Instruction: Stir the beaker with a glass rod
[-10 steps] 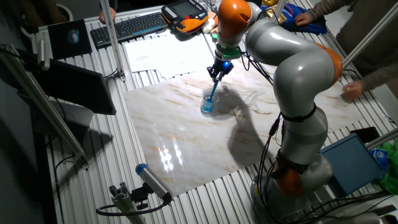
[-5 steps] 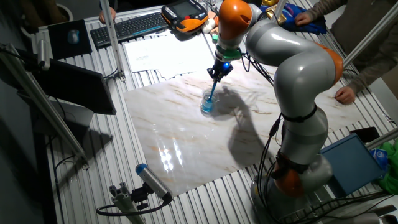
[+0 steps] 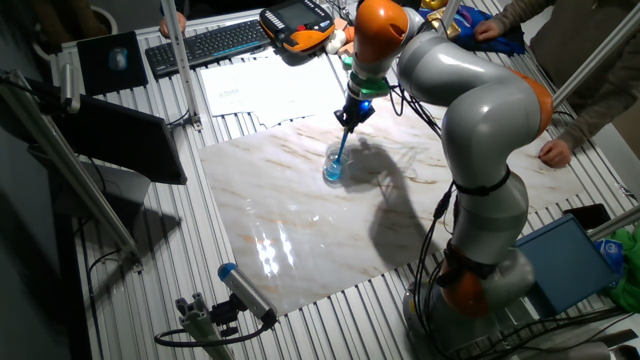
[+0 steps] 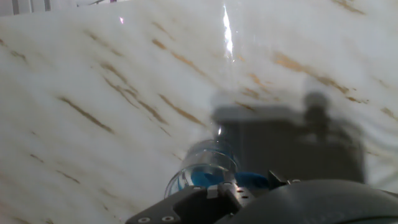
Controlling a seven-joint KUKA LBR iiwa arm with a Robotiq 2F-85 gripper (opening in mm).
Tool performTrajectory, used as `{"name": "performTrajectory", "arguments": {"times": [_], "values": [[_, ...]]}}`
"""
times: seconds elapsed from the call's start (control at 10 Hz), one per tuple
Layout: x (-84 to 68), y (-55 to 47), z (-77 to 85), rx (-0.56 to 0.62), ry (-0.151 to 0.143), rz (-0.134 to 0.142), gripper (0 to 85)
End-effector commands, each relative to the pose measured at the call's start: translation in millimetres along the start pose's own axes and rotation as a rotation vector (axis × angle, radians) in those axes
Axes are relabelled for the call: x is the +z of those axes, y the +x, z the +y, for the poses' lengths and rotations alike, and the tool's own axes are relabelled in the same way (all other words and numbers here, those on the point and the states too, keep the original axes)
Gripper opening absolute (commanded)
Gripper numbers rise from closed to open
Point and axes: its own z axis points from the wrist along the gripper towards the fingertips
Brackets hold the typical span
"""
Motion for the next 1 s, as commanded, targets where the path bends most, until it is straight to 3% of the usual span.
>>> {"name": "performTrajectory", "arguments": {"times": [0.0,0.1,0.2,0.9], "values": [[0.6,-0.3,-0.2,0.011,0.000,-0.006,17.0],[2.2,-1.1,-0.5,0.021,0.001,-0.012,17.0],[3.5,-1.3,-0.5,0.024,0.001,-0.016,34.0],[13.3,1.5,4.0,0.041,-0.012,-0.038,34.0]]}}
